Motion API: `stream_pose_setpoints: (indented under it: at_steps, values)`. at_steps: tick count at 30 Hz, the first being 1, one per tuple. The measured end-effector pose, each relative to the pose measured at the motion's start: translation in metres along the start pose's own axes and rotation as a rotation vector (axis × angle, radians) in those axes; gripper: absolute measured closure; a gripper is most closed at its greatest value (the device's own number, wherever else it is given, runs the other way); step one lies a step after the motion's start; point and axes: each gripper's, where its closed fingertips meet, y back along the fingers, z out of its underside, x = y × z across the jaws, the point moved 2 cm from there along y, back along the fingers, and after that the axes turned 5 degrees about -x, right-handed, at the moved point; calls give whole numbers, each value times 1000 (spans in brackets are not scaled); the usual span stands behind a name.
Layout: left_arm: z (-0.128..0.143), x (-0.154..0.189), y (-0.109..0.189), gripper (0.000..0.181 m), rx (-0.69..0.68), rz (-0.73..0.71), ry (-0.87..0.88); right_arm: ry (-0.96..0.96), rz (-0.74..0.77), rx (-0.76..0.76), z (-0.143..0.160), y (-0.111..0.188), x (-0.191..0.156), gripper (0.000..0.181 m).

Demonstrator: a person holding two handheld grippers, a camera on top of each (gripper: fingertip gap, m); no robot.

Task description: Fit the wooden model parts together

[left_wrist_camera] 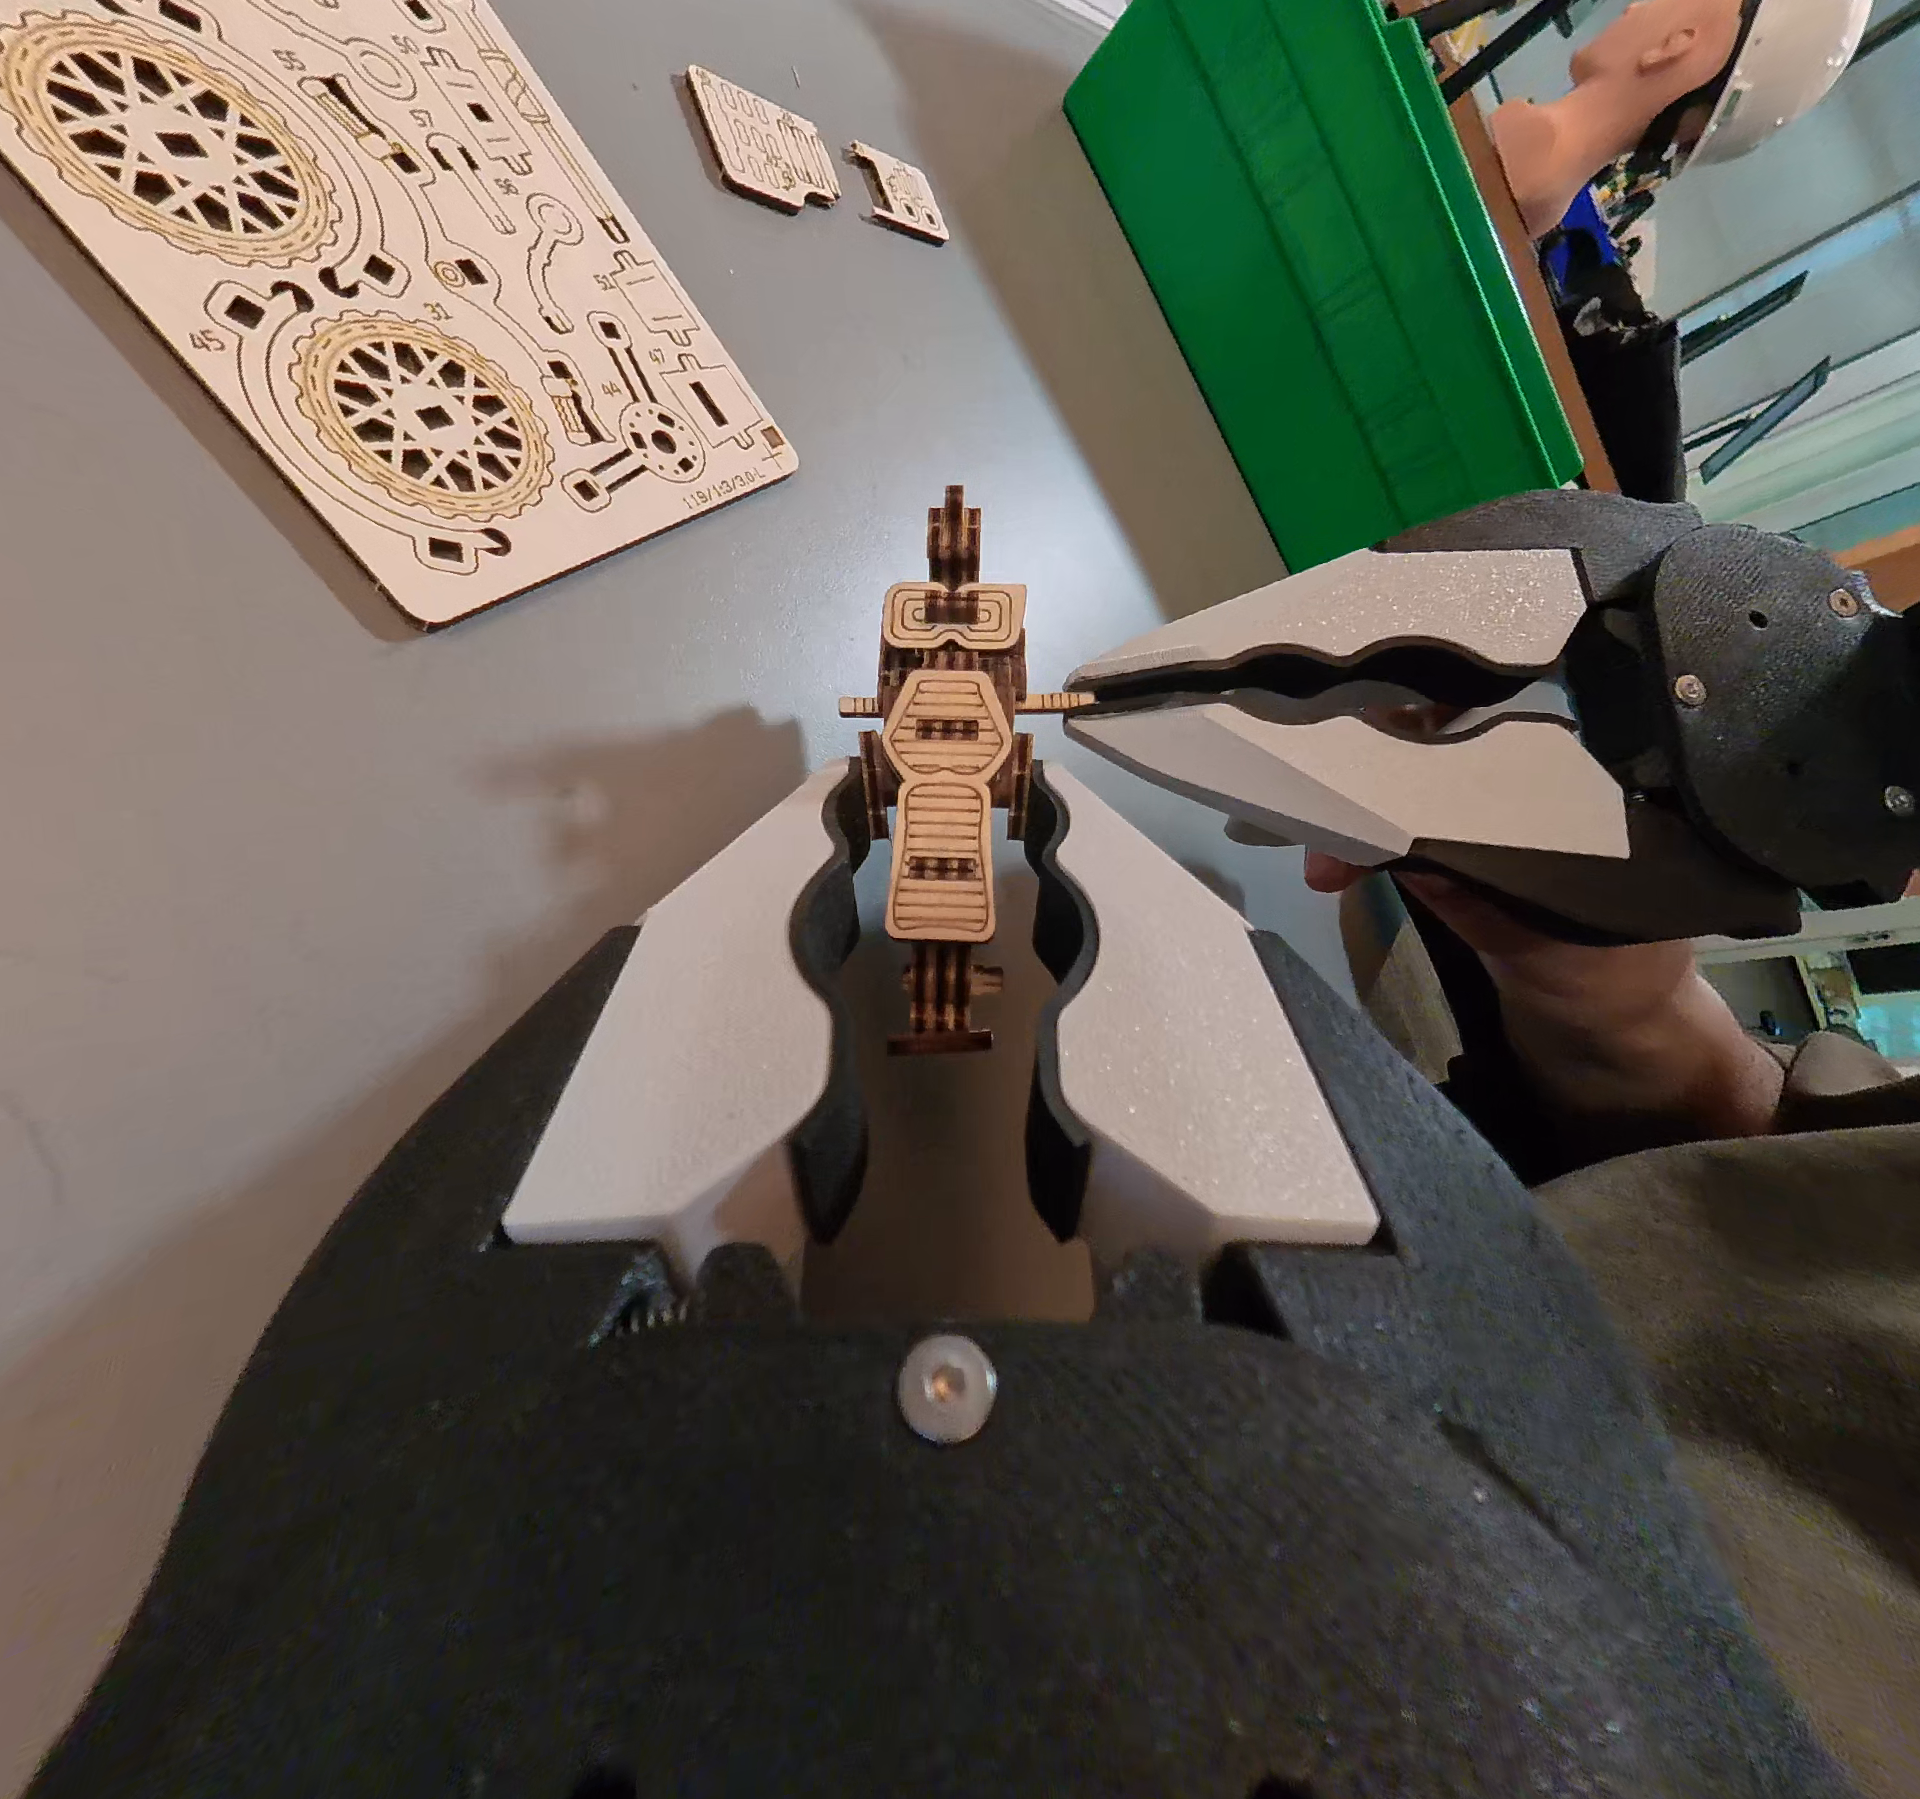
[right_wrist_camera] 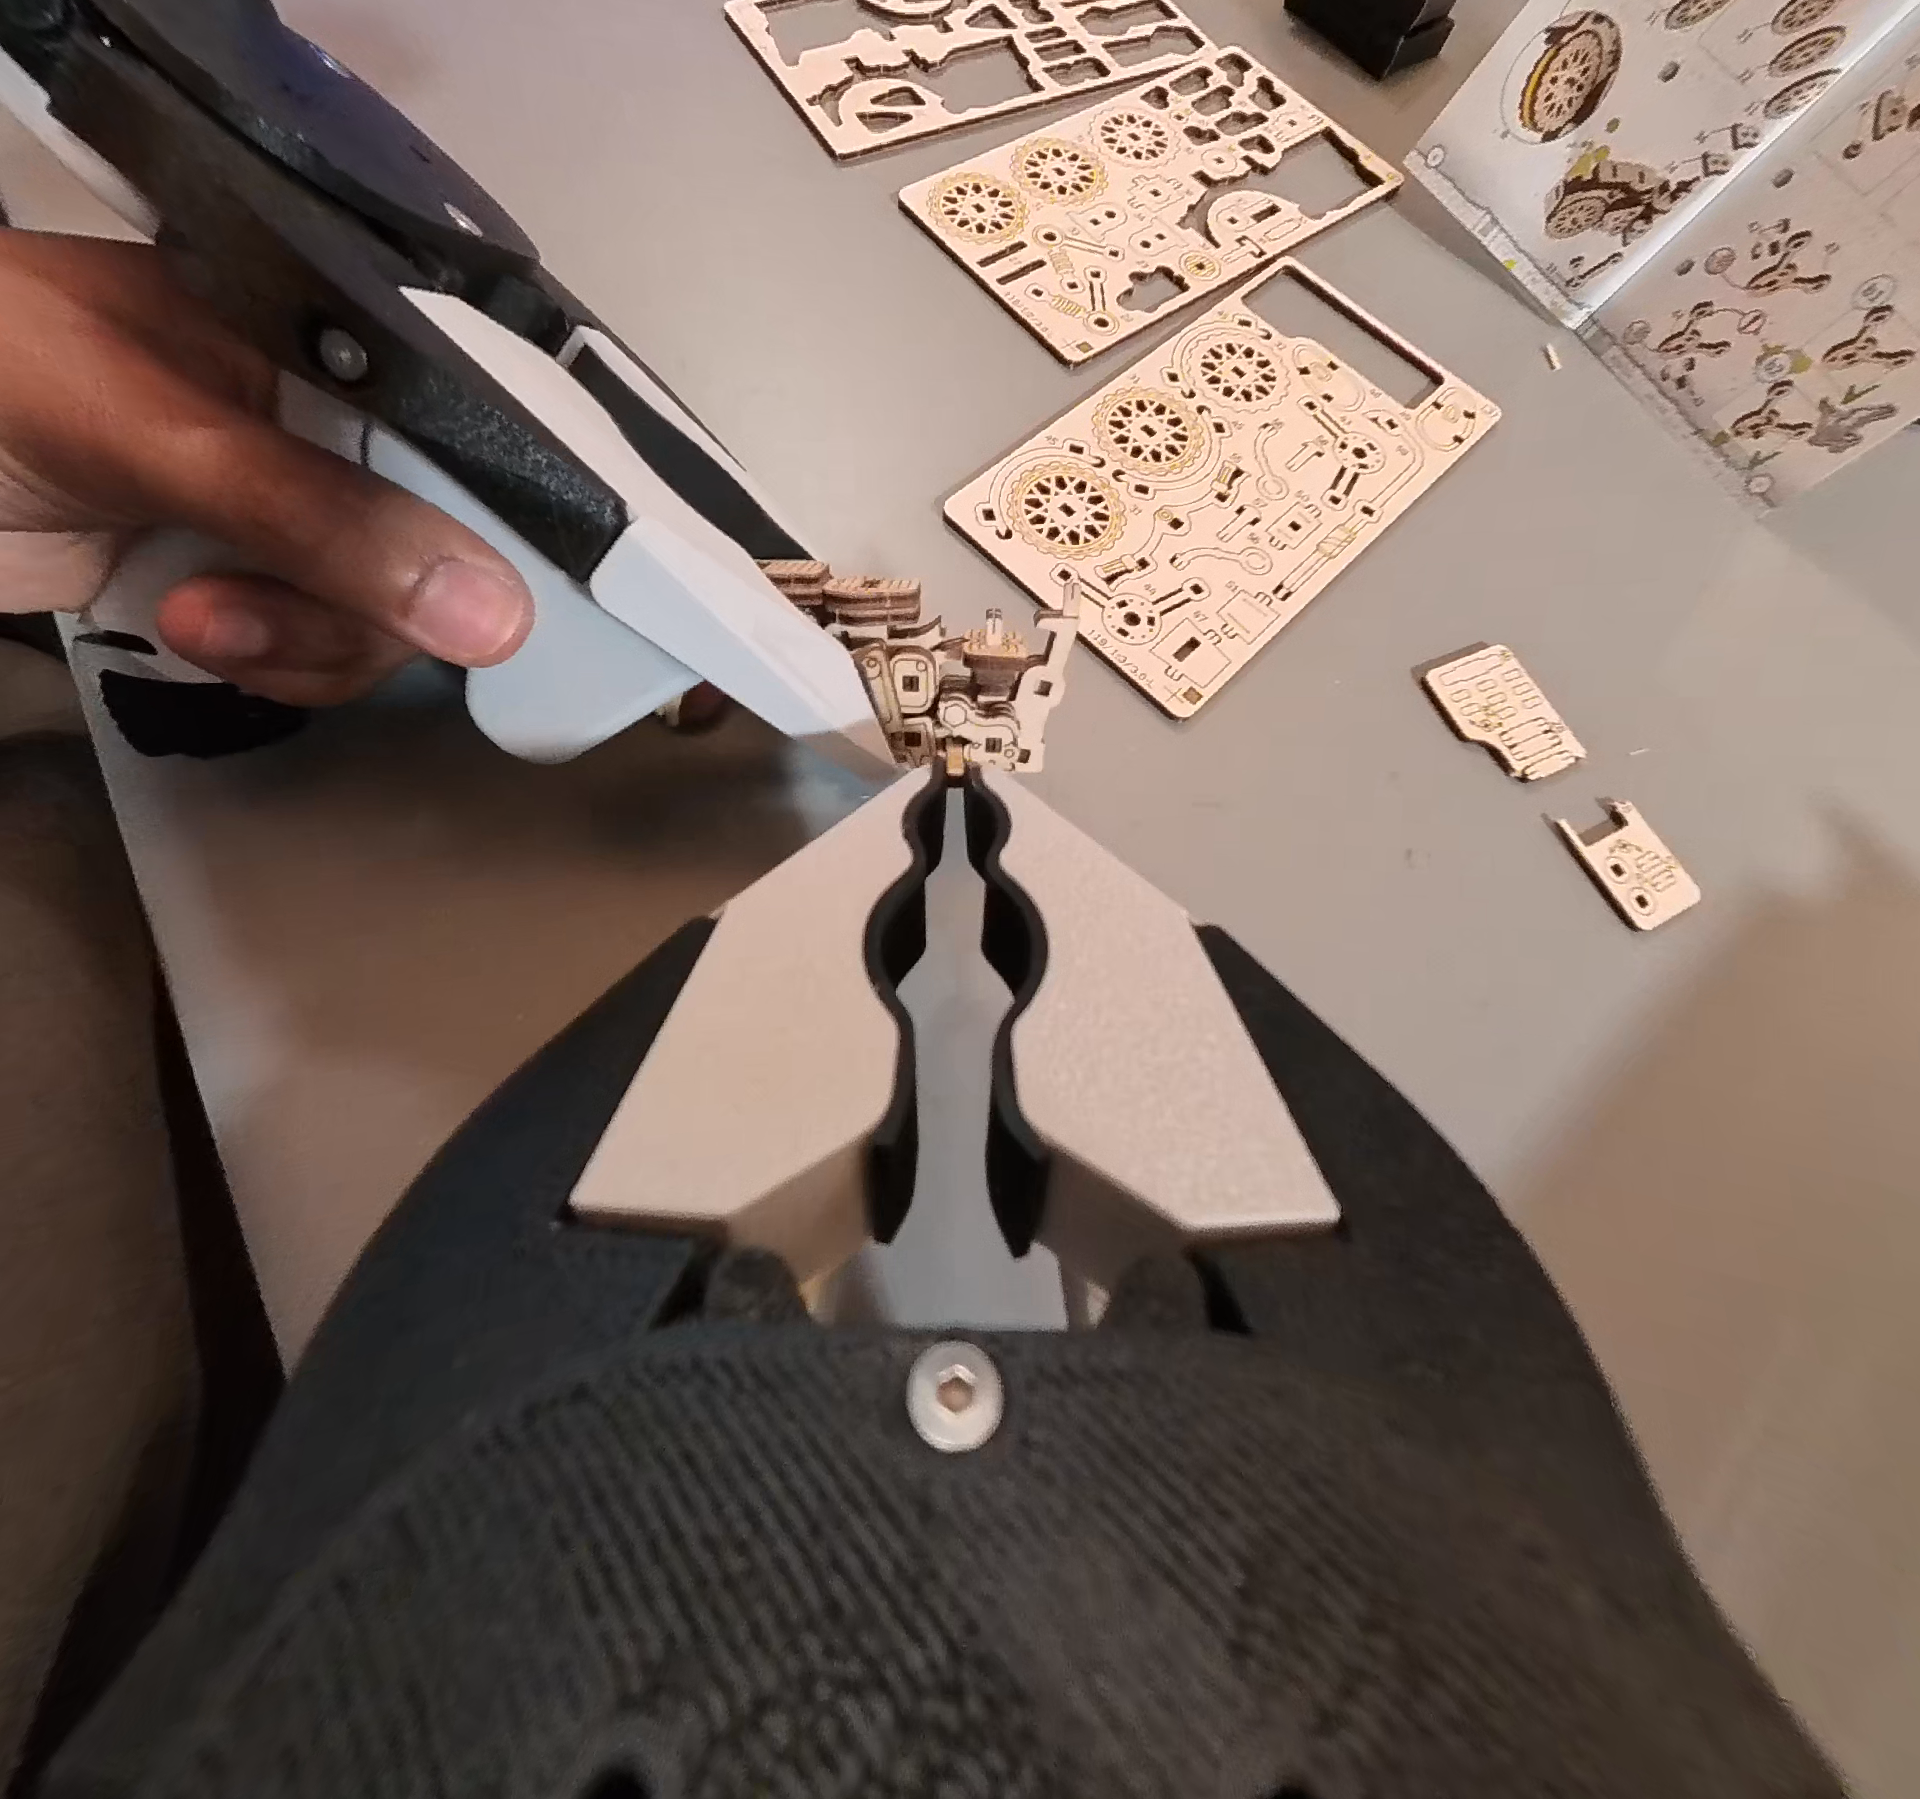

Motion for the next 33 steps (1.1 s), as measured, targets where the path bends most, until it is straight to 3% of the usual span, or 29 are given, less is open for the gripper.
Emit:
stream_pose_setpoints:
  at_steps: [24,27,33]
  values:
    - [2,2,1,155,1,21,-26,-43,-56,13,2,-1,-2,180]
    - [0,1,2,155,18,31,-1,-54,-81,21,2,0,-3,159]
    - [-10,5,11,154,102,119,39,-190,-125,142,-8,10,10,159]
